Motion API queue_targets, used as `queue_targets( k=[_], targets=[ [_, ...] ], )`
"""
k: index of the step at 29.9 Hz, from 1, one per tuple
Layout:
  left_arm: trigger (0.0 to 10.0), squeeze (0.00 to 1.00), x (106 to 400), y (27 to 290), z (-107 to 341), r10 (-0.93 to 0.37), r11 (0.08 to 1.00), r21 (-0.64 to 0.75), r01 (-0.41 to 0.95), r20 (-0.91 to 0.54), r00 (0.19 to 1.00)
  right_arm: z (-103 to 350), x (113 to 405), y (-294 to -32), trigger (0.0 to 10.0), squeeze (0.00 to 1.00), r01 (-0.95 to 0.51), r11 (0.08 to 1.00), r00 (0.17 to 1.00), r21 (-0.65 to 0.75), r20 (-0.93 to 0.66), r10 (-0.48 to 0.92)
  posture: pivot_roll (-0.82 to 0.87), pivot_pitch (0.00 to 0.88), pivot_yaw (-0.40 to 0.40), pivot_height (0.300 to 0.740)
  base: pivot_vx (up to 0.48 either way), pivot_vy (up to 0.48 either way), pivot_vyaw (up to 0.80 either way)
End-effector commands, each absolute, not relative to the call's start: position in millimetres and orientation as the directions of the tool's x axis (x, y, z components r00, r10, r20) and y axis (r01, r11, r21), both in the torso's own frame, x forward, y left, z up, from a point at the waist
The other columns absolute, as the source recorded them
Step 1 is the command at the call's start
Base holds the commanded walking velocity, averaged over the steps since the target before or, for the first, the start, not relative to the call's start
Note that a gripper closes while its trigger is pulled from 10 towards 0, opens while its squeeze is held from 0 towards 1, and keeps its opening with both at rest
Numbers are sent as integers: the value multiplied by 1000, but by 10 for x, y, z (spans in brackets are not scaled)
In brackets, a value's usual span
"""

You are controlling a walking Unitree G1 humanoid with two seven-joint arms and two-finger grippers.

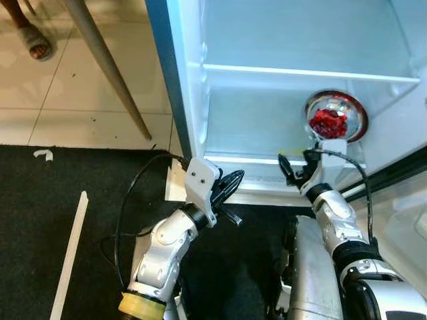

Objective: Restocking fridge

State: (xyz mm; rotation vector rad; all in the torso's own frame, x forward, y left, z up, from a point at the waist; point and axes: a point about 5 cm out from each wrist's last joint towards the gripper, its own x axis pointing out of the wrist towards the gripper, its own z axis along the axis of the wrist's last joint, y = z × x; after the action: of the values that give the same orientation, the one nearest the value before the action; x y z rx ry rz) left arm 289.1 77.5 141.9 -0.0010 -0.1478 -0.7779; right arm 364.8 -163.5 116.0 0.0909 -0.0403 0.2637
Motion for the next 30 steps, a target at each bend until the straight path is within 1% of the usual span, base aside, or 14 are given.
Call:
queue_targets(
  k=[1, 3, 4, 5, 8, 12, 13, 15, 16, 19, 21, 22, 24, 30],
  targets=[
    [10000, 0, 2863, 770, 1290, -694, 717, 24, 696, 111, 711, 929, 3536, -1601, 10000, 0, -282, 952, 958, 121, -23, 287, -29, 301, -32, 390, 0, 0, 0],
    [10000, 0, 2863, 770, 1290, -694, 717, 24, 696, 111, 711, 929, 3536, -1601, 10000, 0, -282, 952, 958, 121, -23, 287, -29, 301, -32, 390, 0, 0, 0],
    [10000, 0, 2870, 802, 1212, -684, 727, 8, 687, 92, 723, 831, 3476, -1546, 10000, 0, -311, 940, 946, 139, -46, 320, -27, 292, -30, 390, 0, 0, 0],
    [10000, 0, 2874, 887, 1012, -661, 749, -31, 662, 40, 750, 665, 3378, -1440, 10000, 0, -334, 923, 929, 192, -97, 357, -19, 273, -23, 390, 0, 0, 0],
    [10000, 0, 2869, 914, 948, -654, 755, -41, 654, 22, 756, 627, 3353, -1407, 10000, 0, -340, 918, 924, 206, -108, 366, -19, 273, -23, 390, 0, 0, 0],
    [10000, 0, 2805, 1078, 566, -599, 799, -135, 586, -84, 797, 549, 3257, -1267, 10000, 0, -385, 879, 904, 282, -78, 421, -19, 242, -11, 408, 0, 0, 0],
    [10000, 0, 2805, 1078, 566, -599, 799, -135, 586, -84, 797, 549, 3257, -1267, 10000, 0, -385, 879, 904, 282, -78, 421, -19, 242, -11, 408, 0, 0, 0],
    [10000, 0, 2758, 1157, 393, -578, 815, -146, 560, -149, 802, 424, 3185, -1266, 10000, 0, -373, 882, 897, 287, -131, 422, -18, 224, -9, 418, 0, 0, 0],
    [10000, 0, 2758, 1157, 393, -578, 815, -146, 560, -149, 802, 424, 3185, -1266, 10000, 0, -373, 882, 897, 287, -131, 422, -18, 224, -9, 418, 0, 0, 0],
    [10000, 0, 2707, 1242, 234, -553, 833, -153, 532, -212, 805, 260, 3074, -1302, 10000, 0, -353, 889, 886, 291, -203, 418, -16, 217, -10, 428, 0, 0, 0],
    [10000, 0, 2656, 1339, 115, -524, 851, -152, 502, -263, 810, 77, 2922, -1360, 10000, 0, -335, 898, 866, 284, -283, 413, -16, 205, -12, 438, 0, 0, 0],
    [10000, 0, 2656, 1339, 115, -524, 851, -152, 502, -263, 810, 77, 2922, -1360, 10000, 0, -335, 898, 866, 284, -283, 413, -16, 205, -12, 438, 0, 0, 0],
    [10000, 0, 2633, 1423, 48, -499, 866, -149, 477, -290, 817, -62, 2790, -1406, 10000, 0, -320, 901, 845, 294, -341, 411, -20, 197, -12, 448, 0, 0, 0],
    [10000, 0, 2682, 1483, 50, -482, 876, -139, 462, -283, 829, -143, 2699, -1445, 10000, 0, -307, 900, 834, 311, -368, 412, -23, 186, -11, 468, 0, 0, 0]
  ],
)
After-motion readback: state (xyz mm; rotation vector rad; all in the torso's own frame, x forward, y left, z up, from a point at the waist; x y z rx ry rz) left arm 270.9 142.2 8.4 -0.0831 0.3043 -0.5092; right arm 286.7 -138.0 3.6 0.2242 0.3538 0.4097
